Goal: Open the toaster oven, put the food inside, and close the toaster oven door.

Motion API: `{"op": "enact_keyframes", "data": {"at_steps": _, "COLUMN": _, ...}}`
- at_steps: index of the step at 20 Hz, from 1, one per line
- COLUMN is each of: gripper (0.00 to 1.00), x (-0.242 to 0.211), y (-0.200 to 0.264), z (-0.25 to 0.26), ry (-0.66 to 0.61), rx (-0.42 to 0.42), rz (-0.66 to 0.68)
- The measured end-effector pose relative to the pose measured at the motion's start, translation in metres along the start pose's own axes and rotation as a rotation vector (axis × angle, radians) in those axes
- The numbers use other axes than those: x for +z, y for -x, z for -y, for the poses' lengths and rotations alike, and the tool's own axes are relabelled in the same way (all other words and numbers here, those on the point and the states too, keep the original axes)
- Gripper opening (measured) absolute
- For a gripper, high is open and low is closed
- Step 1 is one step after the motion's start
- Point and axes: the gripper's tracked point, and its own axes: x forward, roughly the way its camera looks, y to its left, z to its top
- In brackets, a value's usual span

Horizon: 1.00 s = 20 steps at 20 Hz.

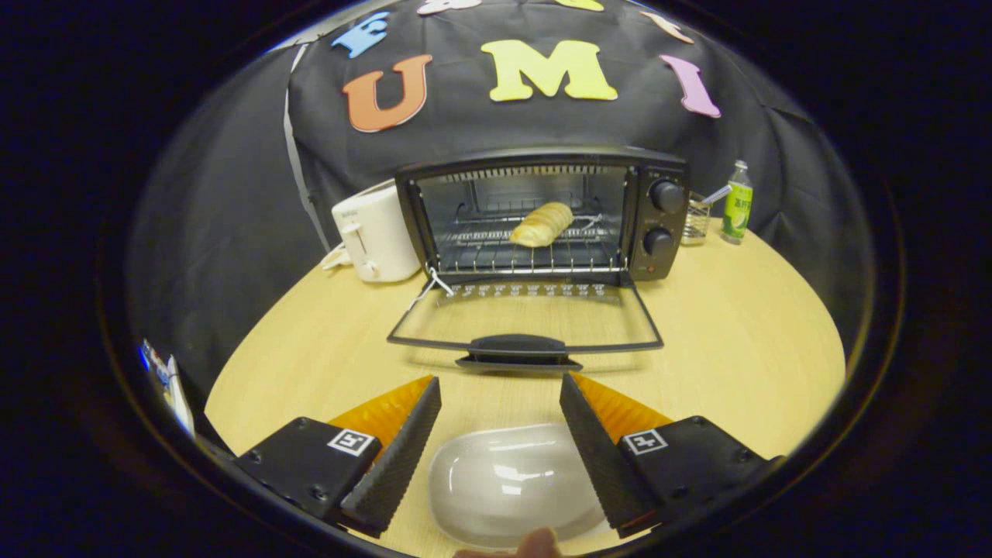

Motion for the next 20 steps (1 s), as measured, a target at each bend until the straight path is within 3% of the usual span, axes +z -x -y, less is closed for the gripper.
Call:
{"op": "enact_keyframes", "data": {"at_steps": 10, "gripper": 1.0, "x": -0.015, "y": -0.054, "z": 0.023, "ry": 0.027, "rx": -0.095, "rz": -0.138}}
{"op": "enact_keyframes", "data": {"at_steps": 20, "gripper": 1.0, "x": 0.02, "y": -0.033, "z": 0.014, "ry": -0.042, "rx": -0.083, "rz": -0.069}}
